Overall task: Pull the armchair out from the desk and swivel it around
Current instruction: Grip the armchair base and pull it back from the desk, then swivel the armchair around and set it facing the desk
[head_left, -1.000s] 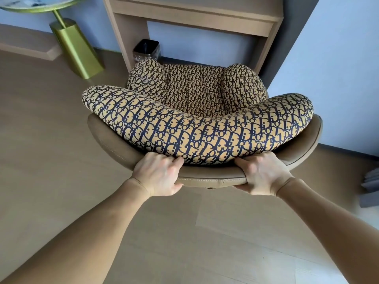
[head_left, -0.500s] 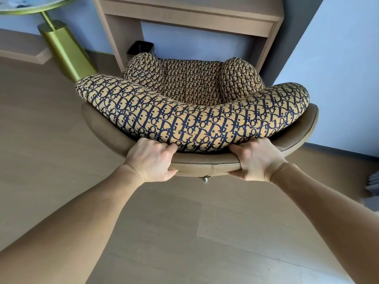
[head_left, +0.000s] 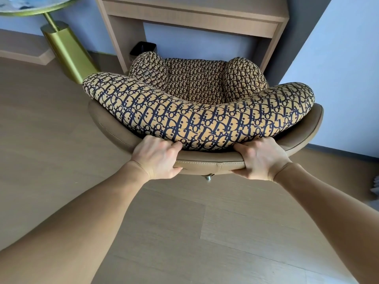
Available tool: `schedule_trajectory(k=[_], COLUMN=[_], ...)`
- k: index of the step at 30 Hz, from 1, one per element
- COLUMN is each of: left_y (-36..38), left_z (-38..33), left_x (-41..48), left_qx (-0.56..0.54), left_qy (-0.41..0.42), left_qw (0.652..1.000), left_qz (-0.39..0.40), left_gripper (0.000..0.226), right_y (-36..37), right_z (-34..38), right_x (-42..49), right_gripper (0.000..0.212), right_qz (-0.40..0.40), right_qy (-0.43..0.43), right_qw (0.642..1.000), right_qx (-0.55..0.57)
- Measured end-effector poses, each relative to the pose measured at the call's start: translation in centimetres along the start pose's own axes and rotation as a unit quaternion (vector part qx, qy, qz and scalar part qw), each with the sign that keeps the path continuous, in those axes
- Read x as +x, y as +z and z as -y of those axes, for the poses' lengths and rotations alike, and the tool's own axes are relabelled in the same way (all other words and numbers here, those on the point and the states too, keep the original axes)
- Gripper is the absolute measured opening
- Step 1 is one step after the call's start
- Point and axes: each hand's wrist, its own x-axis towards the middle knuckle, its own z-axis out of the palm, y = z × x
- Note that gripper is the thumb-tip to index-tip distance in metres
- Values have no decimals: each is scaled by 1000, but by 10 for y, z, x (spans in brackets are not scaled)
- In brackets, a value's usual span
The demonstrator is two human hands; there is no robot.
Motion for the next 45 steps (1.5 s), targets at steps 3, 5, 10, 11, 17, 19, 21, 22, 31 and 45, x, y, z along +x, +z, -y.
schedule_trajectory(k=[3,5,10,11,17,19,21,22,31,45], left_y=[0,-1,0,0,0,-1,-3,-6,-21,-15], left_z=[0,-2,-3,-3,-1,-1,-2,-2,130,286], left_x=[-1,-1,0,0,0,-1,0,2,-7,7], left_qx=[1,0,-15,-15,-34,-51,-83,-107,-283,-401], left_qy=[4,5,6,7,29,41,48,51,131,111], left_qw=[1000,1000,1000,1000,999,998,995,993,921,881], left_qz=[0,-1,7,9,-4,-5,3,13,234,225], left_gripper=[53,54,53,54,54,53,54,56,68,47], right_y=[-3,-5,-5,-4,-6,-6,-6,-8,-59,-153], right_z=[2,3,3,3,5,8,7,8,30,281], right_x=[-1,-2,-3,-3,-3,-5,-6,-5,18,255], right_gripper=[60,60,64,68,70,62,52,50,58,51], right_qz=[7,14,32,36,40,32,17,17,247,165], right_qy=[7,13,21,19,43,52,71,77,239,253], right_qw=[1000,1000,998,998,997,997,997,996,939,916], right_qx=[0,-9,-41,-51,-42,-40,-38,-33,-21,265])
